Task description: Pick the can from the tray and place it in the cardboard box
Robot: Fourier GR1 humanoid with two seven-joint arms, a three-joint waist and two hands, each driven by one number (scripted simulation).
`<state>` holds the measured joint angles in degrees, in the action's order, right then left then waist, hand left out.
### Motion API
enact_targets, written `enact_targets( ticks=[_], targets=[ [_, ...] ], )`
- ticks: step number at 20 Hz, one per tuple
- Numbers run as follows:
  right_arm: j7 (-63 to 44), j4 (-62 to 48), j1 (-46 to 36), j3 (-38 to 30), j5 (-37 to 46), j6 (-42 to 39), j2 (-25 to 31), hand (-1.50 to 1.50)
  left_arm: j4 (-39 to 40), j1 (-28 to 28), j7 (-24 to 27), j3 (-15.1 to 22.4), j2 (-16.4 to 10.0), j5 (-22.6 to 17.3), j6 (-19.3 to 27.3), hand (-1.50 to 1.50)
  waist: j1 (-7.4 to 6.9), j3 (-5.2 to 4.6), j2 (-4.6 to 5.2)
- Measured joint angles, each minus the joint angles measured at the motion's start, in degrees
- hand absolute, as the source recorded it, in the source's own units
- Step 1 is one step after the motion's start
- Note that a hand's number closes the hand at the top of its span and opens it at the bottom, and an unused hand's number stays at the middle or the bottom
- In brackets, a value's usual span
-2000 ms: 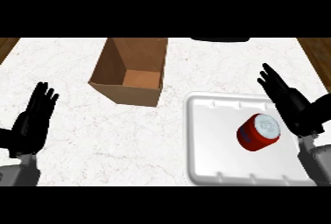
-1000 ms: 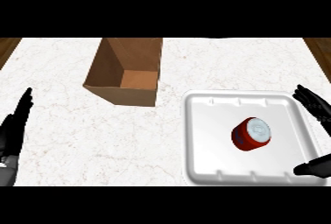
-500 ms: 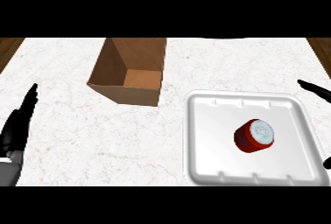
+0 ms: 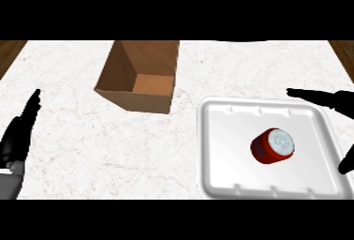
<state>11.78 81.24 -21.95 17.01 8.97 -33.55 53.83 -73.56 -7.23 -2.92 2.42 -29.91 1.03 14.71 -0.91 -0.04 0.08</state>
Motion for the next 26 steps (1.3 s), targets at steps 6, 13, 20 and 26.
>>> enact_targets(
  ticks=[6, 13, 20, 26],
  targets=[
    [-5.81, 1.11, -2.21, 0.55, 5.00, -3.92, -4.71, -1.50, -0.09, 1.13, 0.80, -2.00, 0.31, 0.86, -1.57, 0.00, 0.43, 0.03, -0.06],
    [-7.97, 1.82, -2.06, -1.42, 10.97, -6.95, -10.86, -1.50, -2.93, 1.49, -2.06, -3.28, 2.30, 3.57, -2.09, 0.00, 0.65, 0.03, -0.10],
    [-7.75, 3.76, -0.41, -4.52, 13.80, -10.19, -15.47, -1.50, -4.62, 3.24, -1.88, -5.01, 4.13, 5.58, -3.16, 0.00, 0.74, 0.05, -0.12],
    [-6.18, 8.33, 2.06, -7.43, 13.98, -13.43, -17.30, -1.50, -3.02, 2.10, -1.02, -6.07, 5.63, 7.33, -4.08, 0.00, 0.90, 0.04, -0.12]
  ],
)
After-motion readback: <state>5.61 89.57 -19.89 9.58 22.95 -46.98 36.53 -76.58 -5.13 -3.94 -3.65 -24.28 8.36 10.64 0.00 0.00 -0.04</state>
